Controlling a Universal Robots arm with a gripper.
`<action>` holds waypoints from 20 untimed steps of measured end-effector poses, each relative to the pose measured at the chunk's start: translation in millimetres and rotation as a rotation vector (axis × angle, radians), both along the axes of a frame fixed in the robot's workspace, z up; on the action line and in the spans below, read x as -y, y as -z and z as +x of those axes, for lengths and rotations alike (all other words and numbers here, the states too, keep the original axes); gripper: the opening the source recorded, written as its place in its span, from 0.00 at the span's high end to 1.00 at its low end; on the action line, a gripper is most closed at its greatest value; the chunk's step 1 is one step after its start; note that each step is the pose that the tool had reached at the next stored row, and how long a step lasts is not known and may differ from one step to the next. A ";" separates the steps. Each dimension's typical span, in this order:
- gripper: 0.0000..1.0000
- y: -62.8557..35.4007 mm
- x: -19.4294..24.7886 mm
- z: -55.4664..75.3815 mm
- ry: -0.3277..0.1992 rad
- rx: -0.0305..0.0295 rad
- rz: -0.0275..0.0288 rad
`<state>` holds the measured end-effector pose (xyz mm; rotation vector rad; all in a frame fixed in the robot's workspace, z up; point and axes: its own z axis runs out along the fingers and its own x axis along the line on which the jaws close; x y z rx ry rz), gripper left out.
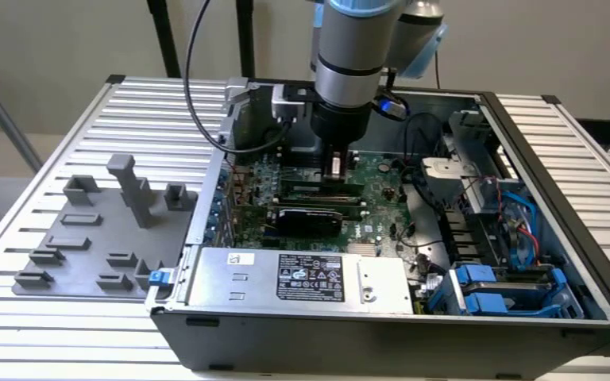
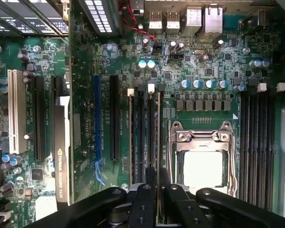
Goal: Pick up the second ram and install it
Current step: 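Insert the second ram into the second slot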
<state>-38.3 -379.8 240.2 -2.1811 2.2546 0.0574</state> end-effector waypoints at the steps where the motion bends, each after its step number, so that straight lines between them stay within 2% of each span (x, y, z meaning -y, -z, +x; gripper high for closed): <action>1: 1.00 1.8 0.0 0.0 0.000 -0.0001 -0.0003; 6: 1.00 7.8 0.0 0.0 0.000 0.0048 -0.0003; 13: 1.00 8.8 0.4 -0.4 0.000 0.0052 -0.0002; 20: 1.00 9.5 3.2 -0.4 0.000 0.0051 -0.0007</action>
